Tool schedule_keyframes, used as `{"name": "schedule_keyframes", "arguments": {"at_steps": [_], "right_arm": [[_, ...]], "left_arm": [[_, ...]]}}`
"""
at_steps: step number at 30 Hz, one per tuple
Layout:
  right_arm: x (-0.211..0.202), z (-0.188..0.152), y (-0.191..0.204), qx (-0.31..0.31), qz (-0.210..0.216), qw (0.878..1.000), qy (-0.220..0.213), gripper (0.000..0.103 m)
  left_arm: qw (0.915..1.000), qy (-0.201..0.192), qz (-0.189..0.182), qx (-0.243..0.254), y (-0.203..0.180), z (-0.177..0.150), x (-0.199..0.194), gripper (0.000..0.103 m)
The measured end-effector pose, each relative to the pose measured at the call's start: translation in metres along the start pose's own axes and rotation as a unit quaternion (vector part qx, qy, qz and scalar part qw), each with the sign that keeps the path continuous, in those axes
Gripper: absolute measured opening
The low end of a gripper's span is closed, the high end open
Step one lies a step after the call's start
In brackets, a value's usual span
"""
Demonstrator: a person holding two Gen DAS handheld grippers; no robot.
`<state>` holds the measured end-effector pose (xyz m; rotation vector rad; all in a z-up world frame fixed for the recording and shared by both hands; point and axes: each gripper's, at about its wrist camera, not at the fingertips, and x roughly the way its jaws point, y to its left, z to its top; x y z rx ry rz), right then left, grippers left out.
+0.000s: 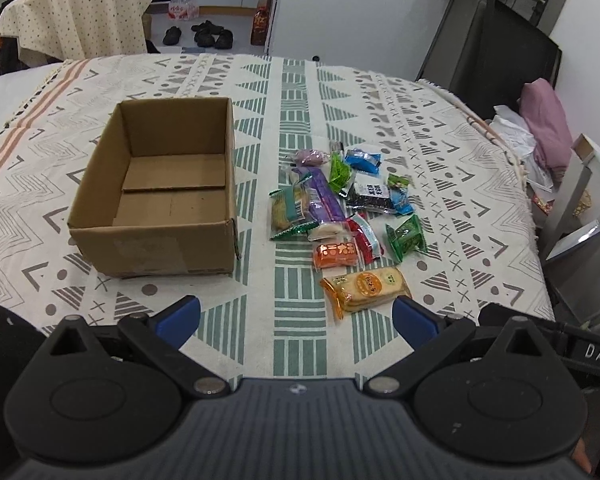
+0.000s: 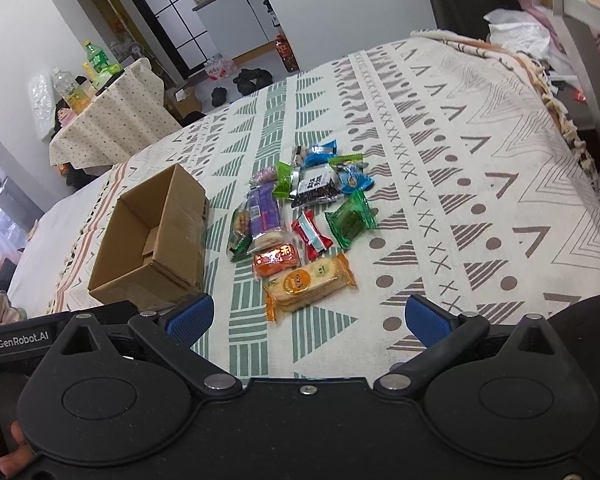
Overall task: Organize snacks
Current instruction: 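Move the left gripper to the orange-wrapped cake while the right gripper approaches the green candy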
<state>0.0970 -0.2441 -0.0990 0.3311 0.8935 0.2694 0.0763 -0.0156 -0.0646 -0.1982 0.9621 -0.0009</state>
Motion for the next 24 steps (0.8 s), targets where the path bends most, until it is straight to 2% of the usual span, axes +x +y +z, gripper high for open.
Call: {"name": "schedule_keyframes", "arguments": {"at_steps": [8,18,24], "right_arm": [[0.031,0.003,-0.014,0.029,0.000,0.999,0.026,0.103],[0.062,0.020,-0.040,0.063,-0.002,0.998,0.031,0.096],[0.075,0.024,-0.057,0.085,0.002,0.996,0.026,0.091]], "left_arm": [[0.9997,0.021,0.001,-0.011,-0.010,0.008,0.031,0.099],[0.9976,0.062,-0.005,-0.032,-0.024,0.015,0.077,0.090],[0.9959,0.080,-0.002,-0.043,-0.039,0.018,0.101,0.090]]}}
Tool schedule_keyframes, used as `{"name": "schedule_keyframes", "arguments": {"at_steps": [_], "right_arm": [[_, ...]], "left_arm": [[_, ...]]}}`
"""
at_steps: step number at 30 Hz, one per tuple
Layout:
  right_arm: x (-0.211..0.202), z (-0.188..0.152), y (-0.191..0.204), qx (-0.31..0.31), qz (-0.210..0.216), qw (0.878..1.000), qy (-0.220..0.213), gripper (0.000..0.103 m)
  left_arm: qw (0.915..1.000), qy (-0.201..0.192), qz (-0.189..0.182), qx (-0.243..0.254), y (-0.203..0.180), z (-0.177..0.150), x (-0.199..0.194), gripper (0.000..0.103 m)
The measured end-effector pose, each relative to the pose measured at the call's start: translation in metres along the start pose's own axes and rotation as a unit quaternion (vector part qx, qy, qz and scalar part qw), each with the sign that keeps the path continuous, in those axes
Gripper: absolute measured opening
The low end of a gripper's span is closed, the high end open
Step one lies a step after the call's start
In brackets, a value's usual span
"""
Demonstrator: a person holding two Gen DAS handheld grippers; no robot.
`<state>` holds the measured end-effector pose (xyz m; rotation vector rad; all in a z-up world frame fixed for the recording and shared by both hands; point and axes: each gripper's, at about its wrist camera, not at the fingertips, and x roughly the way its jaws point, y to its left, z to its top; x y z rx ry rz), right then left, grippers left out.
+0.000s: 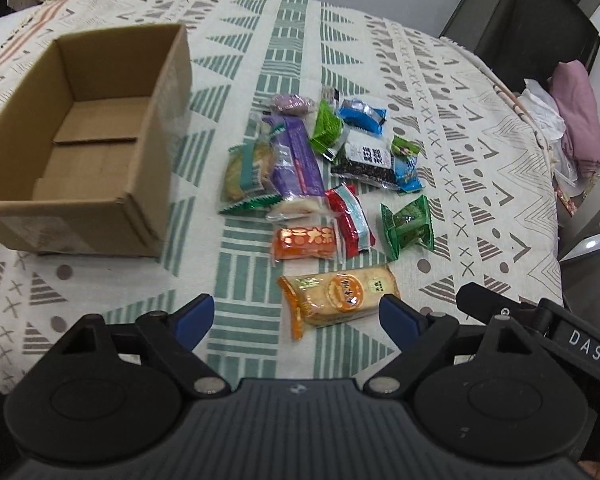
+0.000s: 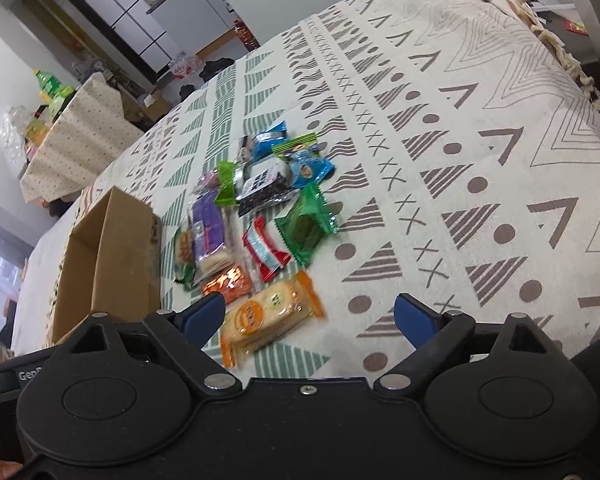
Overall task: Organize snacks
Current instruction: 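Move the left gripper to the orange-wrapped cake while the right gripper approaches the green candy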
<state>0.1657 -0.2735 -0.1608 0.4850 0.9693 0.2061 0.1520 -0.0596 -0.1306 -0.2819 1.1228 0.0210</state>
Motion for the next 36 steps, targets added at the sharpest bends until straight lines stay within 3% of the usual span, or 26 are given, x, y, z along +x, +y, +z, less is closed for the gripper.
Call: {"name": "schedule_keyframes", "arguments": {"at_steps": [6,19,22,36], "right_arm": [[0.007,0.007,-0.015,0.026,0.007,1.000,-0.003,0.085],[0.029,0.025,-0.045,0.080,0.050,0.995,0.013,0.084],[0.035,0.031,-0.048,0.080,0.042,0.996,0.009,0.084],[0.065,0.043,-0.051,0.079,0.061,0.994,0.040,0.084]], "left_arm": [[0.9995,0.024,0.008,-0.018,-0.012,0.002,0.024,0.090],[0.9973,0.049,0.023,-0.050,-0.038,0.009,0.065,0.091],[0.9964,0.057,0.030,-0.056,-0.042,0.010,0.076,0.091],[0.9960,0.050,0.066,-0.031,-0.057,0.003,0.096,0.093]]}}
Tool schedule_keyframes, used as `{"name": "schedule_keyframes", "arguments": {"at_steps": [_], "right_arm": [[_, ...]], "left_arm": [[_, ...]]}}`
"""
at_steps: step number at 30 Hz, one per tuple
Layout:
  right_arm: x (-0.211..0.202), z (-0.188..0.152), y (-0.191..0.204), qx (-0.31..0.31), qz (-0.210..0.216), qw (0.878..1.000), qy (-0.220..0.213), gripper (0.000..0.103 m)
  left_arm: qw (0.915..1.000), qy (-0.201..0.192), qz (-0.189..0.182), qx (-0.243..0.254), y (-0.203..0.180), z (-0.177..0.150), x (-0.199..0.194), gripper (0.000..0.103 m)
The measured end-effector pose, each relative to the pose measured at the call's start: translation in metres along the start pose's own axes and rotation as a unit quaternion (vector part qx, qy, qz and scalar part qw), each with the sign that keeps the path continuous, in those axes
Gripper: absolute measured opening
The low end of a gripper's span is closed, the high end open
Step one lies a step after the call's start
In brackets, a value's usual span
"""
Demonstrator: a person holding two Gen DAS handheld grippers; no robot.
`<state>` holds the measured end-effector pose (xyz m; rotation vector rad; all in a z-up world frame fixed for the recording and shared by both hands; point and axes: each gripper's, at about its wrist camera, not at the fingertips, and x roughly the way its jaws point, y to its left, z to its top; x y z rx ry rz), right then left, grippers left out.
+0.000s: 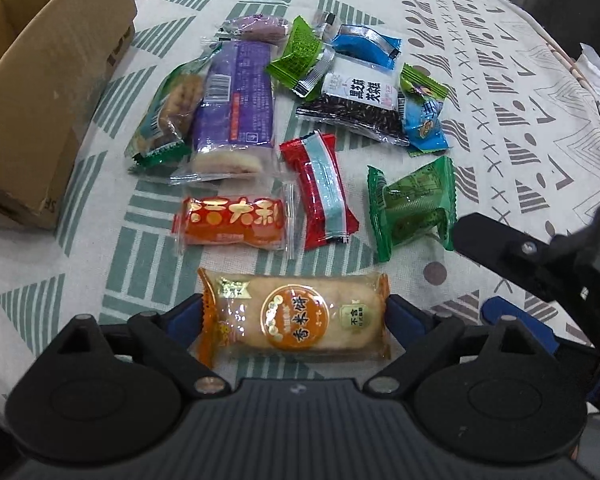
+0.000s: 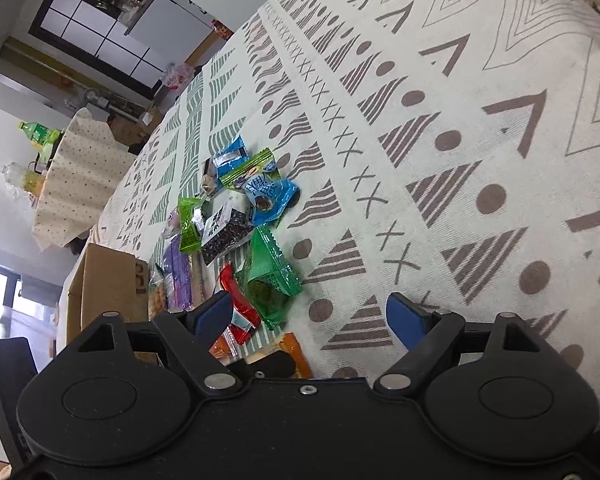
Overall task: Organize snacks
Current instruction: 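Move the left gripper to the orange-wrapped cake while the right gripper approaches the green candy, then grasp the orange-wrapped cake with the left gripper while the right gripper grasps the green candy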
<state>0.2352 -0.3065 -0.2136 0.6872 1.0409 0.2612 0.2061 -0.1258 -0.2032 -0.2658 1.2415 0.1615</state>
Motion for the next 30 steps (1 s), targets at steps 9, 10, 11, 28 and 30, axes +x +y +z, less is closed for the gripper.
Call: {"name": "schedule_keyframes", "arguments": {"at_steps": [9,10,11,28,30], "right_arm": [[0.012,0.001,0.011,-0.030,0.001,1.000,0.004,0.076],[0.013,0.001,0.013,-0.035,0.001,0.999,0.004,0.074],[0.015,0.001,0.015,-0.039,0.000,0.999,0.004,0.073],[0.035,0.006,0.035,-0.080,-0.010,0.997,-0.011,0.038],[0.032,0.003,0.037,-0.083,-0.012,0.996,-0.011,0.036]], "left_arm": [[0.9995,-0.004,-0.005,-0.029,0.015,0.007,-0.008,0.079],[0.9994,-0.004,-0.003,-0.033,0.016,0.008,-0.009,0.079],[0.9993,-0.005,-0.003,-0.037,0.019,0.009,-0.010,0.079],[0.9981,-0.057,-0.021,-0.005,0.052,0.037,-0.055,0.079],[0.9970,-0.073,-0.026,0.003,0.057,0.040,-0.062,0.079]]}}
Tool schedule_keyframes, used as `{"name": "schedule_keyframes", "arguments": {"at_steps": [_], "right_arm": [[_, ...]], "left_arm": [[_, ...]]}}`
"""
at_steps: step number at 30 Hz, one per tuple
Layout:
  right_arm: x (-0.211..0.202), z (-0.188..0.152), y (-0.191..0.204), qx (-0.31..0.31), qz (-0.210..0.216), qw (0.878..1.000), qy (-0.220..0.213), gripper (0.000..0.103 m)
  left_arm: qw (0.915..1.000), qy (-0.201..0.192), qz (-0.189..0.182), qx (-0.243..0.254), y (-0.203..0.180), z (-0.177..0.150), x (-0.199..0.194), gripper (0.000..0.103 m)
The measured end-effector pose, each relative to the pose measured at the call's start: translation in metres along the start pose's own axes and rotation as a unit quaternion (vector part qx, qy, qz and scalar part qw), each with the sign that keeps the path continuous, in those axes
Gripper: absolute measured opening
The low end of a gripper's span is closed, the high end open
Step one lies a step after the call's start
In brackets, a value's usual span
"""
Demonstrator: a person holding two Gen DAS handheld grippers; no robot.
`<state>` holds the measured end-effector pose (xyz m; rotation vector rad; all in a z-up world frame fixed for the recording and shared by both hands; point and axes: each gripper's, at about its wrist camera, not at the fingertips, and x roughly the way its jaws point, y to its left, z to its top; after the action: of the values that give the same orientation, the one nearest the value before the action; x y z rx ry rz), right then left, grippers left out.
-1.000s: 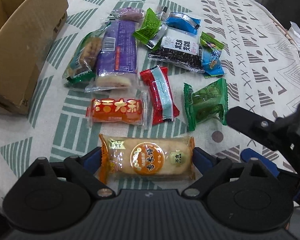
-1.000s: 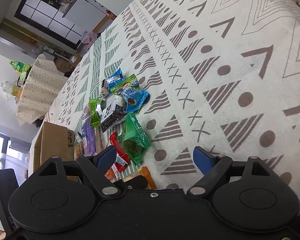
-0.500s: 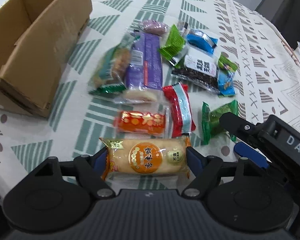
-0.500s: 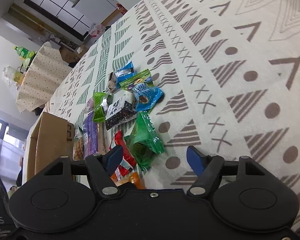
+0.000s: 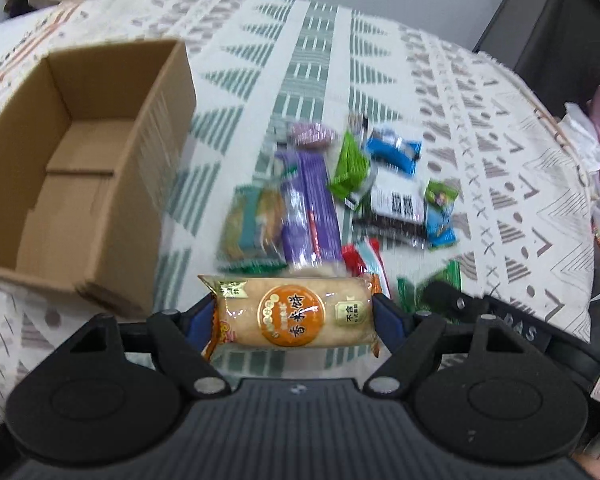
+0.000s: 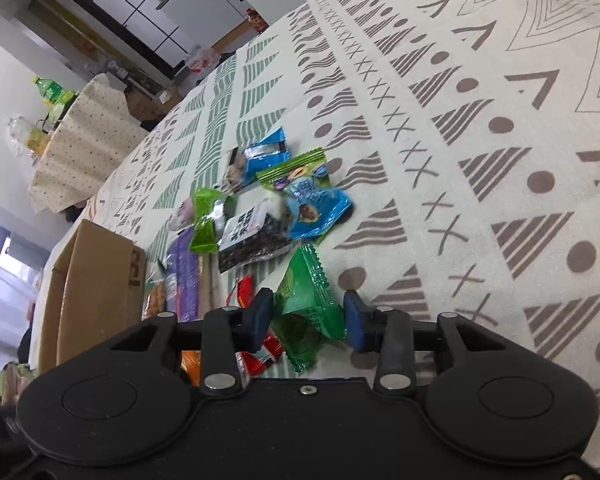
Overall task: Organize snacks
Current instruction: 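Grasp the orange-wrapped cake with the left gripper while the right gripper grasps the green candy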
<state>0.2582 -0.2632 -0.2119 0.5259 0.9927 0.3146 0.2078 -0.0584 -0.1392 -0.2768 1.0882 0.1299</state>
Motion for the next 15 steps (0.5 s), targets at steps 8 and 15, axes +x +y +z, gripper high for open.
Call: {"name": "schedule_keyframes", "arguments": {"at_steps": [8,15], "right_arm": [[-0.030,-0.009,0.018,-0.017,0.007,0.999,-0.028,0.032],[-0.054,-0.012,0.040,-0.029,-0.005,0.998,-0.055,0.031]], "left_arm": [[0.9985,-0.049,-0.020,-0.013,0.015,0.002,-0.024,0.079],[0.9958,-0.080,-0.038,-0.019,0.024,0.005,-0.048,0.079]]}}
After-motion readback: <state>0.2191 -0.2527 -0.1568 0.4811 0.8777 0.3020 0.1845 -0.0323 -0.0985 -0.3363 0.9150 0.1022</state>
